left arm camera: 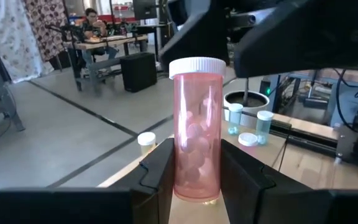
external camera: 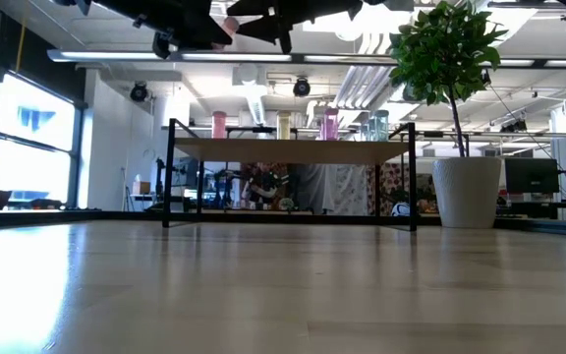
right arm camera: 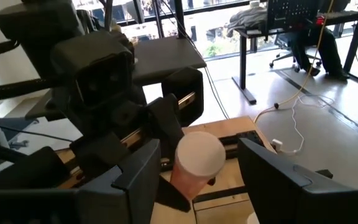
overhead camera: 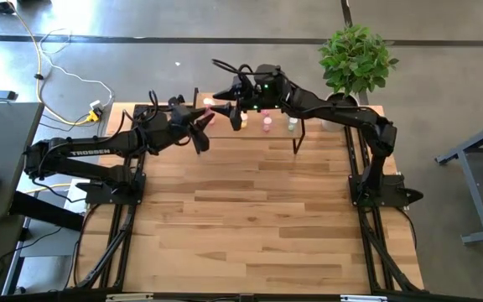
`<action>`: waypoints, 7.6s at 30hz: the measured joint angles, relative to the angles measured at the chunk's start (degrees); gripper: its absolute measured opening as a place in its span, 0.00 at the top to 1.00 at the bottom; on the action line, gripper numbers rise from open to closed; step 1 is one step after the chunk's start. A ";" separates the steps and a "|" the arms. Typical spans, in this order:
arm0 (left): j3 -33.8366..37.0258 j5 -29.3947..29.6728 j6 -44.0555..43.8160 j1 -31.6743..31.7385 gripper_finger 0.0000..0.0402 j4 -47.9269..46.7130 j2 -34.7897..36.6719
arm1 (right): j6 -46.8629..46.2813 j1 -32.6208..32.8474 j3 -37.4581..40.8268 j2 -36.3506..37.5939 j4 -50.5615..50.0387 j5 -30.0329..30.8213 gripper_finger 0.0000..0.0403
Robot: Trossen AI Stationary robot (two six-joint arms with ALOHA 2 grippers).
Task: Pick and place medicine bottles onto shelf by color
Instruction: Put the pink pill bottle on the shelf aligned with the pink pill bottles
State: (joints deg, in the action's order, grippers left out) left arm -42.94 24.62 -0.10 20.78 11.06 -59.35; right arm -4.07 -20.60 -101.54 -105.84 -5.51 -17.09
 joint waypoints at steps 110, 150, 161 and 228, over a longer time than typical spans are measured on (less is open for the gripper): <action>0.00 12.09 -1.22 -1.69 0.36 -14.74 13.68 | 21.10 2.58 -4.63 -10.75 -11.14 0.99 0.75; 0.00 12.07 -1.22 -1.71 0.36 -16.42 13.66 | 22.19 2.61 -4.46 -15.32 -9.52 6.44 0.75; 0.00 12.04 -1.20 -1.71 0.36 -16.49 13.64 | 22.15 2.25 -4.46 -15.35 -9.03 8.54 0.75; 0.00 12.02 -1.20 -1.66 0.36 -19.25 13.64 | 20.62 2.26 -4.46 -15.34 -7.09 9.69 0.65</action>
State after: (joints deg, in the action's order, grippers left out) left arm -42.94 36.64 -1.30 19.11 -8.19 -45.71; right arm 16.56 -18.34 -106.00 -121.19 -12.60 -7.40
